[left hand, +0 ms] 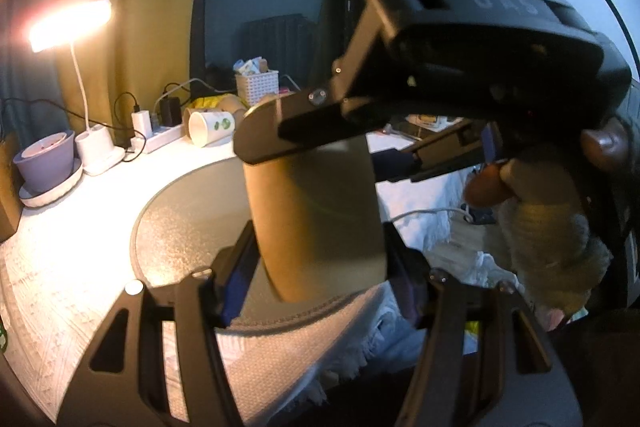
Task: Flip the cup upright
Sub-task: 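Carry the tan cup over the mat while the right tool approaches it, then grasp the tan cup with the right gripper while the left gripper releases it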
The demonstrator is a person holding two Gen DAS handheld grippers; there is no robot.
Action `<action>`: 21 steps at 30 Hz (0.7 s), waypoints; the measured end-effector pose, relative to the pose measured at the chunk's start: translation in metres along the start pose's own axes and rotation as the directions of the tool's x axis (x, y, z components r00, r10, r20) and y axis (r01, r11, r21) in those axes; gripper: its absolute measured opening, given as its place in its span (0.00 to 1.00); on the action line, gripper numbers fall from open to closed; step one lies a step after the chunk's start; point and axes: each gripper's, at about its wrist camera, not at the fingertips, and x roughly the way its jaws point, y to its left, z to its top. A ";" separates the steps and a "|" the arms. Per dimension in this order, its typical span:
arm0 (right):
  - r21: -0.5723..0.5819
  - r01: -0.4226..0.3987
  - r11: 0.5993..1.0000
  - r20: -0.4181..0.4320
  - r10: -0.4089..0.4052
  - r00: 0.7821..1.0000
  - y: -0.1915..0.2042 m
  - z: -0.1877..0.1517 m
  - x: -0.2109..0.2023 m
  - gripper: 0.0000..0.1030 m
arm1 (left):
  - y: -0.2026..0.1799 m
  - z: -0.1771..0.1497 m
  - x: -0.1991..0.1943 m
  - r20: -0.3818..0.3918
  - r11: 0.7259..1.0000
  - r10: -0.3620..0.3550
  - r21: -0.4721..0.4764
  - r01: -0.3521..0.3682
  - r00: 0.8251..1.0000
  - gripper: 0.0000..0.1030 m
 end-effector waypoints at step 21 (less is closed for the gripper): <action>0.004 0.016 1.000 0.002 -0.016 1.000 -0.004 0.009 0.009 0.69 | 0.004 -0.006 0.003 -0.038 1.000 0.014 -0.025 -0.015 0.999 0.75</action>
